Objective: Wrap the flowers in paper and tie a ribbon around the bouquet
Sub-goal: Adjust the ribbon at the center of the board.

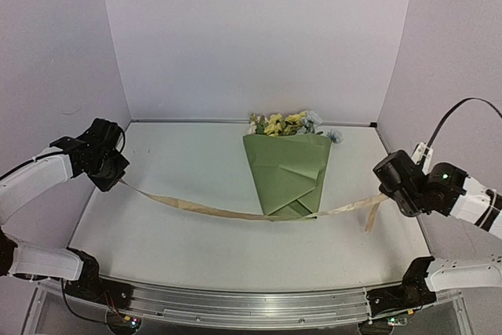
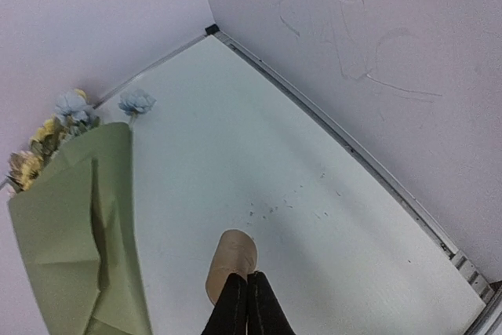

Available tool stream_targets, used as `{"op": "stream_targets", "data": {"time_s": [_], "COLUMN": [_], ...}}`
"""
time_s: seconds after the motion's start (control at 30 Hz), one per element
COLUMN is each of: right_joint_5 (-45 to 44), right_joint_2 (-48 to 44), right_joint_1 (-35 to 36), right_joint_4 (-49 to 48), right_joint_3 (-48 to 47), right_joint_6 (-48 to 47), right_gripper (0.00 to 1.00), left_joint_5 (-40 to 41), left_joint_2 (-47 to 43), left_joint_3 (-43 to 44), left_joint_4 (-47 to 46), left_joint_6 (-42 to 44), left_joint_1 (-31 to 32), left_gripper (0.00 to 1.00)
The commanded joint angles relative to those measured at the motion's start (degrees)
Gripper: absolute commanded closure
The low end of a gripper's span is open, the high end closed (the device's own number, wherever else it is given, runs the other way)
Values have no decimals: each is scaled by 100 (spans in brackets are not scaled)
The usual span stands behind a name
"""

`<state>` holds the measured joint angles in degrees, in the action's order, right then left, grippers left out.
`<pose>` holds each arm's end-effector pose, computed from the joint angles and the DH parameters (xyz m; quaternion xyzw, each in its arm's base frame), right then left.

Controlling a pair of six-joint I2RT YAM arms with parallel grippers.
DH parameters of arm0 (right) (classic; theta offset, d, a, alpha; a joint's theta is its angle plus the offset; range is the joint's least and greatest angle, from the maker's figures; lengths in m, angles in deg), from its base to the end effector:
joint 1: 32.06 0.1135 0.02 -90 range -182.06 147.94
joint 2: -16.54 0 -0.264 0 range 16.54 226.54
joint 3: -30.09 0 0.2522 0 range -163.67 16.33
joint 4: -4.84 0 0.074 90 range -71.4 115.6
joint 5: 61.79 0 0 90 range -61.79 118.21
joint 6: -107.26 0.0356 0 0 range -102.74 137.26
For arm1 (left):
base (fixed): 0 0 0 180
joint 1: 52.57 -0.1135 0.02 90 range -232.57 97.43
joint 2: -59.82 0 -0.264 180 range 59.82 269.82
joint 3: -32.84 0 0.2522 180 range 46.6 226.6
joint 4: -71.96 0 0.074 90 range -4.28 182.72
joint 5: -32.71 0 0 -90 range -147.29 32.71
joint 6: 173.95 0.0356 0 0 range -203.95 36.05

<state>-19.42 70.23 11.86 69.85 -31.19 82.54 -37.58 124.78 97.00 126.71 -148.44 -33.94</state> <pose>0.1381 0.0965 0.2770 0.2740 0.8419 -0.0153 0.4646 0.2135 -0.0593 0.2605 -0.4133 0.8469 -0.0712 0.3268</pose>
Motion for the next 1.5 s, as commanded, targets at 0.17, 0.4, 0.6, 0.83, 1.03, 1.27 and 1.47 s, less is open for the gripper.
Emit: {"op": "stream_targets", "data": {"time_s": [0.17, 0.4, 0.6, 0.83, 1.03, 1.27, 1.47], "right_joint_5": [1670, 2279, 2321, 3084, 3451, 3316, 3393], "right_joint_2": [1407, 1327, 1271, 1738, 2260, 2708, 3309], "right_joint_1": [-1007, -1489, -1593, -2437, -2439, -2499, -2527], "right_joint_4": [-1136, -1492, -1513, -2019, -2118, -2196, -2204], "right_joint_3": [763, 926, 1068, 1028, 513, 467, 111], "right_joint_6": [38, -122, -275, -623, -633, -391, -281], "right_gripper": [78, 53, 48, 43, 44, 45, 50], "left_joint_5": [8, 63, 172, 98, -34, -115, -223], "left_joint_2": [-20, -14, -25, 115, 239, 309, 366], "left_joint_3": [-814, -1044, -1155, -1194, -1201, -1216, -1184], "left_joint_4": [-360, -409, -336, -408, -598, -720, -770], "left_joint_6": [-69, -116, -151, 39, 240, 319, 371], "left_joint_1": [-30, -94, -142, -432, -712, -775, -814], "left_gripper": [100, 100, 100, 100, 100, 100, 100]}}
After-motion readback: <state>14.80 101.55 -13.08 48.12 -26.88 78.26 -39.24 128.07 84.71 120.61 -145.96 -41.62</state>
